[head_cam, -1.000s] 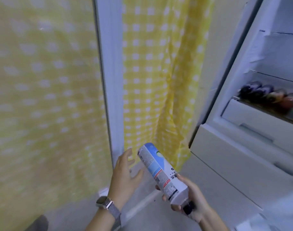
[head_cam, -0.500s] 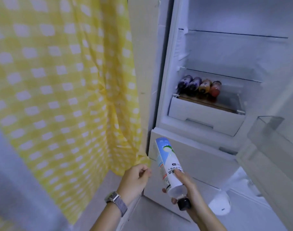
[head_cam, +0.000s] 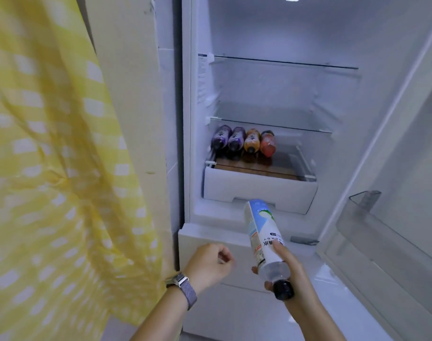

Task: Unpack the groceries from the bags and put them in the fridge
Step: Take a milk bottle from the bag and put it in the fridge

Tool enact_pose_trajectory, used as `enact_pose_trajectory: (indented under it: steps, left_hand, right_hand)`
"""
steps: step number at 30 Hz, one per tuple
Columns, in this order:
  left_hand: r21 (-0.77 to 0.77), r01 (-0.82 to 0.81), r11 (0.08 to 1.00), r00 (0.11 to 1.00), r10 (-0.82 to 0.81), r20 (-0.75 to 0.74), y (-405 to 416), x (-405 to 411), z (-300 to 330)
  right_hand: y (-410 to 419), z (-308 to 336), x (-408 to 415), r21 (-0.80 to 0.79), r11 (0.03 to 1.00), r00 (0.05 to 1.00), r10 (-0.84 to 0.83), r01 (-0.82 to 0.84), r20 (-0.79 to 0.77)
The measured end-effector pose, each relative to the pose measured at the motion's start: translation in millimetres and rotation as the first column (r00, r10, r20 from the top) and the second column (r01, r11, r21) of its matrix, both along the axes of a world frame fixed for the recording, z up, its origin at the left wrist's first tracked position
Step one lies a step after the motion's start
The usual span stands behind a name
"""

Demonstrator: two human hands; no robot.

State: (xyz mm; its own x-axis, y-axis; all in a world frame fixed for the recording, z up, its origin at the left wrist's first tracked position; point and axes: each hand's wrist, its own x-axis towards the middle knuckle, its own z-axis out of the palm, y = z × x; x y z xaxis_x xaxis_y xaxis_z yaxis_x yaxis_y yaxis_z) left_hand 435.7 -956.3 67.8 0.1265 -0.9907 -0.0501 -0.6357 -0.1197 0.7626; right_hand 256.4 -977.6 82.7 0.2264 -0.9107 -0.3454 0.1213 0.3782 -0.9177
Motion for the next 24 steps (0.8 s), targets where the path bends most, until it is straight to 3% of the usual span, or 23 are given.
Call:
enact_pose_trajectory:
  steps: [13, 18, 24]
  left_hand:
    - [-0.03, 0.112, 0.993, 0.993, -0.11, 0.047, -187, 0, 14]
    - [-0.046, 0.077, 0.996, 0.993, -0.072, 0.095, -244, 23, 28]
    - [-0.019, 0.073, 0.997, 0.984, -0.069, 0.167, -280, 52, 31]
  right_hand:
    - [-169, 25, -5, -0.131, 0.977, 0.983, -0.176, 0.169, -0.044]
    - [-207, 62, 8, -0.224, 0.972, 0.992, -0.094, 0.074, -0.08]
    - [-218, 114, 23, -0.261, 0.948, 0.983, 0.167, -0.183, -0.082]
